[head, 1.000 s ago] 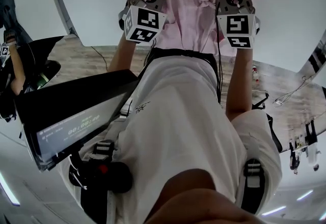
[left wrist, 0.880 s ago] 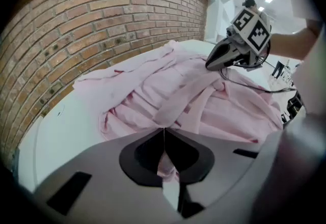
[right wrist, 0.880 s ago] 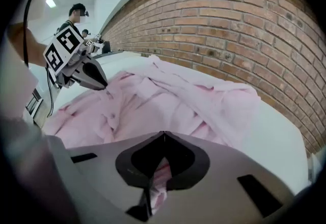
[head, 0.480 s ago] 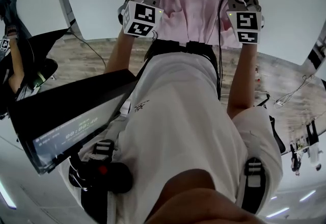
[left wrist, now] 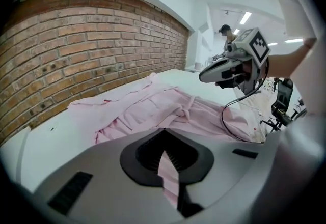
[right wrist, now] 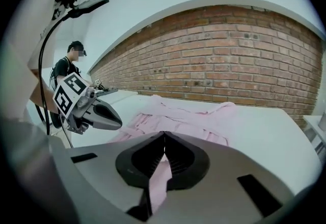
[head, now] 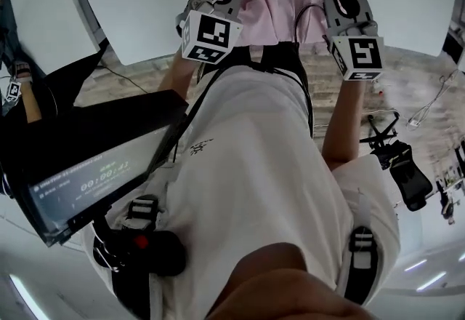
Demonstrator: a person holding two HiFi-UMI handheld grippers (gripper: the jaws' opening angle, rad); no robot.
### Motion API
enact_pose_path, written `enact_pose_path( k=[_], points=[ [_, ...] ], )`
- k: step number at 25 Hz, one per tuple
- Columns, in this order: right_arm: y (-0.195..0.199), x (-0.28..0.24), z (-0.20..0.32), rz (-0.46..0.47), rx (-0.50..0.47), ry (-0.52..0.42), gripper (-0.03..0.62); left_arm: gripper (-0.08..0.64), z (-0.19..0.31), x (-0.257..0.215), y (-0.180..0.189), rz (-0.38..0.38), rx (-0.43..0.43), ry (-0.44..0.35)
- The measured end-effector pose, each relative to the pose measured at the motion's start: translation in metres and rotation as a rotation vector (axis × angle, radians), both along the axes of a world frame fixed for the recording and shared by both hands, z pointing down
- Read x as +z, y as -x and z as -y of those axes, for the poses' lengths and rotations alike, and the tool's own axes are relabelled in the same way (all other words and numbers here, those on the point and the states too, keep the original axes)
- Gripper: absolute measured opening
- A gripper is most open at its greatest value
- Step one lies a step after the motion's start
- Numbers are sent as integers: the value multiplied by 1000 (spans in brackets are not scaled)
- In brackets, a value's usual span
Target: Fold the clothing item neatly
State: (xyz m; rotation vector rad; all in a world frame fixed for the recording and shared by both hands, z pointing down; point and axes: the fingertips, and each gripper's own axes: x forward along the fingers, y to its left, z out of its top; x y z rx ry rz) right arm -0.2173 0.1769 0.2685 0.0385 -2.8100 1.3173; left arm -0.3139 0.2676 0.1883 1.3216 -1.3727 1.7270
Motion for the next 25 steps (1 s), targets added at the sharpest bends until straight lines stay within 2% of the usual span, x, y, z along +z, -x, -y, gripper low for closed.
enact_pose_path(
  k=[5,11,14,17,21,25],
  points=[
    [-26,-5,1,40,93,132,5,3,1,2,-7,-33,33,1],
    [-31,-23,-4,160,73,207,5,3,-9,-11,5,-6,-5,-2],
    [-26,-25,5,196,79,196,5,3,-3,-19,22,9,-50,-41],
    [-23,-23,6,196,56,149,5,3,-4,-23,30,42,-59,-63],
    [-12,-24,-17,171,-31,95,5,3,-22,-31,32,85,-101,-72],
    [0,-24,-45,116,-63,69,5,3,-35,-33,30,96,-113,-60]
  ],
)
